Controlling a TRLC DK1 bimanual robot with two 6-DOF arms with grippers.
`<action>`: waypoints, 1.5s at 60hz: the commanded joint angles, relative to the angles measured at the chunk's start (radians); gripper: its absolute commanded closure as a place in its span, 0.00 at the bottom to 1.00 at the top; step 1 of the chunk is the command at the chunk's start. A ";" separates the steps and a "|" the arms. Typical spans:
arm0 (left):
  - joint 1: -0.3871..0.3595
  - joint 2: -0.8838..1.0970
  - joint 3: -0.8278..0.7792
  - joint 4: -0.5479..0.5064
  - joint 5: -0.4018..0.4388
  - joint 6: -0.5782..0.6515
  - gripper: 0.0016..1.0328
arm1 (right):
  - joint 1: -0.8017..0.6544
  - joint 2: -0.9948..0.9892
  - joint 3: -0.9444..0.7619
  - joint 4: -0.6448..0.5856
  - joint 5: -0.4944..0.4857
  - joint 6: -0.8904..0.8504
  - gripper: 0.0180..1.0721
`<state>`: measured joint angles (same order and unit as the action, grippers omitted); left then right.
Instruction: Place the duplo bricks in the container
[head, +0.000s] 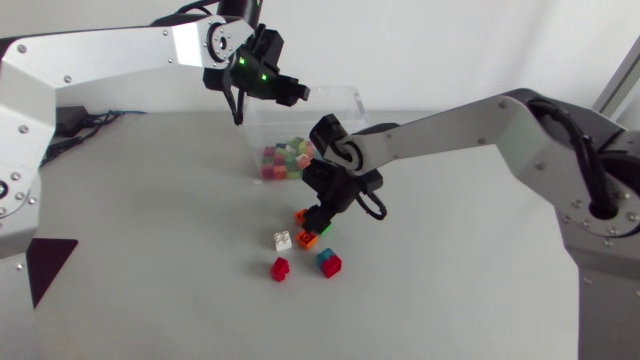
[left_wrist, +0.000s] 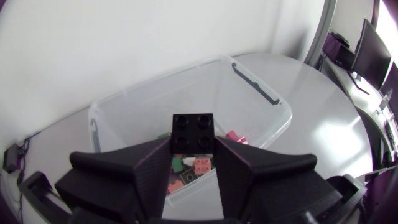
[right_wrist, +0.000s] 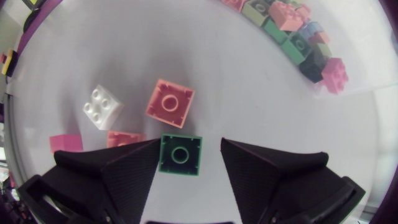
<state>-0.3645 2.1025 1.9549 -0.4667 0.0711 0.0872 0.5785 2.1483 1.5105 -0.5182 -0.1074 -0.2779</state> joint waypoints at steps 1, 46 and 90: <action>0.012 0.050 0.062 -0.010 0.010 -0.003 0.66 | 0.011 0.036 0.024 -0.025 0.006 -0.004 0.53; 0.047 0.232 0.320 -0.081 0.009 -0.046 0.63 | 0.000 -0.085 -0.096 -0.059 -0.021 -0.012 0.74; 0.068 -0.225 -0.243 -0.081 0.010 0.125 0.04 | -0.132 -0.332 0.074 -0.140 -0.075 0.037 0.74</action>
<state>-0.2909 1.9644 1.8236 -0.5411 0.0738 0.1345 0.4591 1.8267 1.5417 -0.6514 -0.1673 -0.2684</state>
